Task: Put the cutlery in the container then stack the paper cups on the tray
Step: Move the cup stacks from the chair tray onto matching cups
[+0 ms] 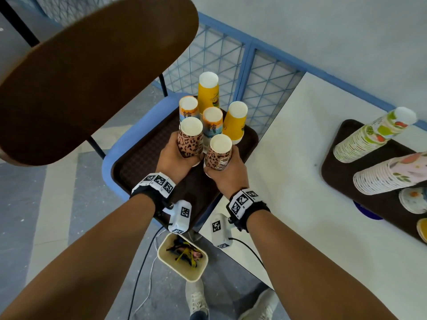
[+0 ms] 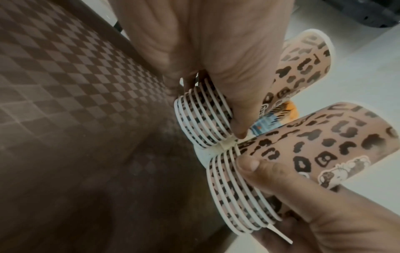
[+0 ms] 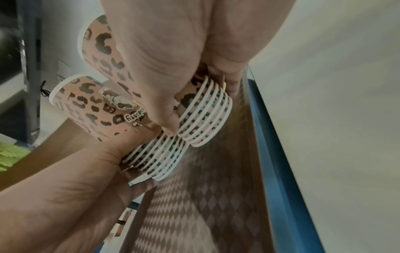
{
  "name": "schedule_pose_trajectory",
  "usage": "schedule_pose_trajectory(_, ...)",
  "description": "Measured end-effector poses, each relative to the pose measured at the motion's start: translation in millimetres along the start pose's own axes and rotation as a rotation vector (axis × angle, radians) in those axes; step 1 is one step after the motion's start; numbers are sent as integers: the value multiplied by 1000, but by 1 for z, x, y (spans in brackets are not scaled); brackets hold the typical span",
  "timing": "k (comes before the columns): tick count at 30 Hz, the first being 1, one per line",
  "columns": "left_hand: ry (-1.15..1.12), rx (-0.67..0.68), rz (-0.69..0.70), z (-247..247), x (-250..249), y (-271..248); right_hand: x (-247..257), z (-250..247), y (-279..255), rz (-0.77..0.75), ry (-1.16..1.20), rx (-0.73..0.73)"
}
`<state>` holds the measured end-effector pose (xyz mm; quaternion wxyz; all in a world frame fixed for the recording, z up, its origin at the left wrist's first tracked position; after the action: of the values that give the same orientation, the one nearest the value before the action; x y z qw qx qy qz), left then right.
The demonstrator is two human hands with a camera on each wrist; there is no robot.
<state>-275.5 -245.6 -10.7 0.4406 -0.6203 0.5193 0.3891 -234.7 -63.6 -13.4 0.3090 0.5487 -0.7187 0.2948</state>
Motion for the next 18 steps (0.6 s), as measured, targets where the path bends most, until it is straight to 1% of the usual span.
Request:
schedule_pose_trajectory(2, -9, 7, 3, -1, -11, -13, 4, -12, -8, 11, -1, 20)
schedule_pose_trajectory(4, 2, 16, 18, 4, -31, -31, 8, -37, -20, 22, 10, 28)
schedule_pose_trajectory(6, 6, 23, 40, 13, -56, -52, 11, -71, -35, 25, 27, 31)
schedule_pose_trajectory(9, 8, 95, 77, 37, -93, -85, 7, -128, -58, 24, 32, 21)
schedule_pose_trajectory(12, -4, 203, 119, 75, -131, -120, -4, -190, -83, 32, 39, -2)
schedule_pose_trajectory(18, -11, 325, 215, 169, -197, -166, -39, -315, -123, 72, 108, -109)
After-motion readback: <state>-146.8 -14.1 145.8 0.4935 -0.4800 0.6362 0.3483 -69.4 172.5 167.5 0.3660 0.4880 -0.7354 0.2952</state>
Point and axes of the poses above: each hand's wrist, its own y-axis towards the middle knuckle, its own z-axis out of the palm, x = y × z, the point moved 4 cm from there along y, towards the middle knuckle, and after that the axes turned 11 degrees about -y, right-handed, at the moved point
